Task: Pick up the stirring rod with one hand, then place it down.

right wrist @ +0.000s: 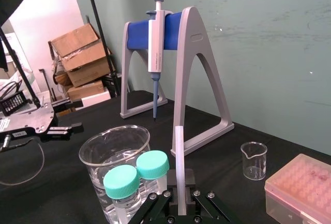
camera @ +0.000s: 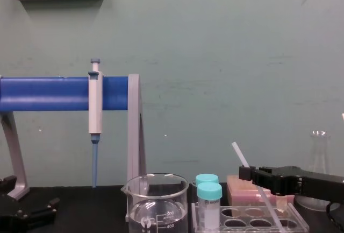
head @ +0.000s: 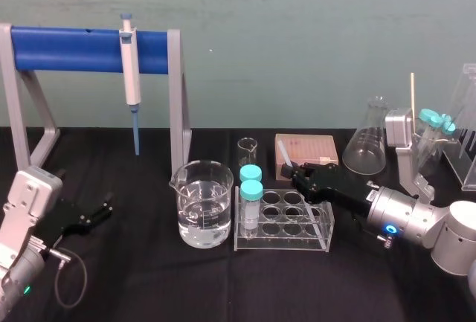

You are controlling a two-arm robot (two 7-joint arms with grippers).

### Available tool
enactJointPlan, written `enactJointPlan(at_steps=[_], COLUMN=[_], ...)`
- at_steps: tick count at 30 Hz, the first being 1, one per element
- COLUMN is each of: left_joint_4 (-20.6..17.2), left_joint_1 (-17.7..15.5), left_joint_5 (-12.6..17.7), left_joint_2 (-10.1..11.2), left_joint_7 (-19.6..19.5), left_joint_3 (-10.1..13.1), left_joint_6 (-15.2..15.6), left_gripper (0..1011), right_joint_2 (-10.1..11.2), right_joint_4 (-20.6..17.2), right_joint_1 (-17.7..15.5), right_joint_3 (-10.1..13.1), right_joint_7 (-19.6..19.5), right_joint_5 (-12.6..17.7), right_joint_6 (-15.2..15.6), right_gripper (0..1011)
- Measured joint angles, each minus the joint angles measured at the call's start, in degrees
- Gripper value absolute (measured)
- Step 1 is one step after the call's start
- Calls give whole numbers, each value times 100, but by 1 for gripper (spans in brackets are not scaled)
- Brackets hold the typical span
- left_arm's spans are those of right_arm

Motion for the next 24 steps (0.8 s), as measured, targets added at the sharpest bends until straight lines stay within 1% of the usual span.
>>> enactJointPlan(at_steps=[9,12,17,20,24], left_joint_4=[0,0,0,0,0], left_joint_1=[0,0,0,0,0], left_joint_5=[0,0,0,0,0], left_joint_2=[0,0,0,0,0], left_joint_7=[0,0,0,0,0], left_joint_3=[0,0,0,0,0], left_joint_6=[0,0,0,0,0], left_gripper=[1000,1000,1000,1000,1000], right_joint_2=[0,15,54,79,104], right_joint_4=[0,-67,-345,-598,-825], right_joint_1=[0,-27,-151,-242,-317], right_joint_3=[0,5,63,113,143], right_joint_7=[-1,-21,-104,-167,-238], right_joint_5=[0,0,69,136,167], right_joint_6=[1,-23,-123,-192,-297], right_gripper=[73,73,73,73,73])
